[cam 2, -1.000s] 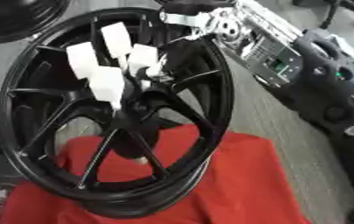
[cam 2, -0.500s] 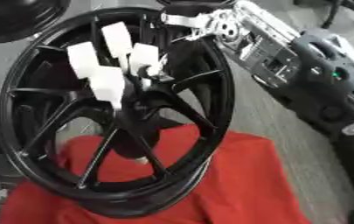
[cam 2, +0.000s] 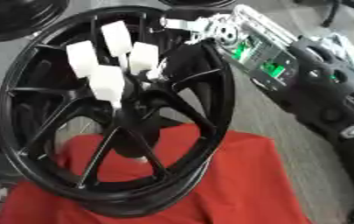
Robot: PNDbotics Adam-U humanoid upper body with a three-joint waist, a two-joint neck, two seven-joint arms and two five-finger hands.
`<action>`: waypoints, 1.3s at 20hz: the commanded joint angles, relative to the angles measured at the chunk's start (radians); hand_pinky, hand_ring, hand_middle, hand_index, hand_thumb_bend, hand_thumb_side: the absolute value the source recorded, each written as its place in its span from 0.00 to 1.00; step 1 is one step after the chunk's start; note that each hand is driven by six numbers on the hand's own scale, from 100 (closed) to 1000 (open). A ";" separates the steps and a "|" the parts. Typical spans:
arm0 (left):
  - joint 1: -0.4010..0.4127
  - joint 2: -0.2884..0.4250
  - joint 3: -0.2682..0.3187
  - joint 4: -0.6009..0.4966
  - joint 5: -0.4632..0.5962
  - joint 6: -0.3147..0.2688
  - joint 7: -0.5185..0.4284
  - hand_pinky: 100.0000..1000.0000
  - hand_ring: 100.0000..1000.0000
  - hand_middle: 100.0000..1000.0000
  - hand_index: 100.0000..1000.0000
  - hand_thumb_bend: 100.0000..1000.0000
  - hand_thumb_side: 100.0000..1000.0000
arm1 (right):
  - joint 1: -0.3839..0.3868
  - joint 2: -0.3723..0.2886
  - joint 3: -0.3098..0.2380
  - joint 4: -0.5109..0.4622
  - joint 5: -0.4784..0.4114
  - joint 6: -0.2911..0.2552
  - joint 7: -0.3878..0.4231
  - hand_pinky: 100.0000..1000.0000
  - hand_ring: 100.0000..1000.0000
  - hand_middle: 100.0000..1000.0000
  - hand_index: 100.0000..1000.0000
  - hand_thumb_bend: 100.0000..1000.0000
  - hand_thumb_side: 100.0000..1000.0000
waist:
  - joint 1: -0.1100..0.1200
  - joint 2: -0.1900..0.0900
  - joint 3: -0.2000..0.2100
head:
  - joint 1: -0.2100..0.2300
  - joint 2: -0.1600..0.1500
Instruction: Pull the pin out of the wheel hub.
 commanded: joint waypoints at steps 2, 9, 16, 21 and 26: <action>-0.001 0.018 0.006 -0.008 0.001 -0.002 -0.002 0.72 0.80 0.71 0.76 0.02 0.84 | -0.017 -0.018 -0.015 -0.017 -0.038 0.025 -0.025 0.75 0.65 0.48 0.66 0.25 0.38 | 0.000 -0.012 0.001 | -0.001 -0.002; 0.002 0.019 0.006 -0.006 0.000 0.000 -0.003 0.72 0.80 0.71 0.76 0.02 0.84 | -0.023 -0.020 -0.017 -0.040 -0.144 0.094 -0.107 0.72 0.59 0.40 0.58 0.01 0.37 | 0.001 -0.012 0.000 | 0.000 -0.002; 0.005 0.019 0.007 -0.003 0.000 0.000 -0.002 0.72 0.80 0.71 0.76 0.02 0.84 | -0.036 -0.026 -0.029 -0.069 -0.215 0.132 -0.149 0.70 0.55 0.33 0.50 0.00 0.29 | 0.001 -0.012 -0.002 | -0.002 -0.002; 0.007 0.021 0.009 -0.003 -0.001 -0.001 0.001 0.72 0.80 0.71 0.76 0.02 0.84 | -0.044 -0.049 -0.074 -0.117 -0.255 0.144 -0.165 0.68 0.54 0.31 0.47 0.00 0.24 | 0.001 -0.013 -0.006 | 0.001 -0.002; 0.011 0.022 0.012 -0.003 -0.002 -0.001 0.003 0.73 0.80 0.71 0.76 0.02 0.84 | -0.023 -0.106 -0.152 -0.199 -0.338 0.171 -0.183 0.68 0.53 0.30 0.46 0.00 0.24 | -0.001 -0.013 -0.015 | 0.006 -0.002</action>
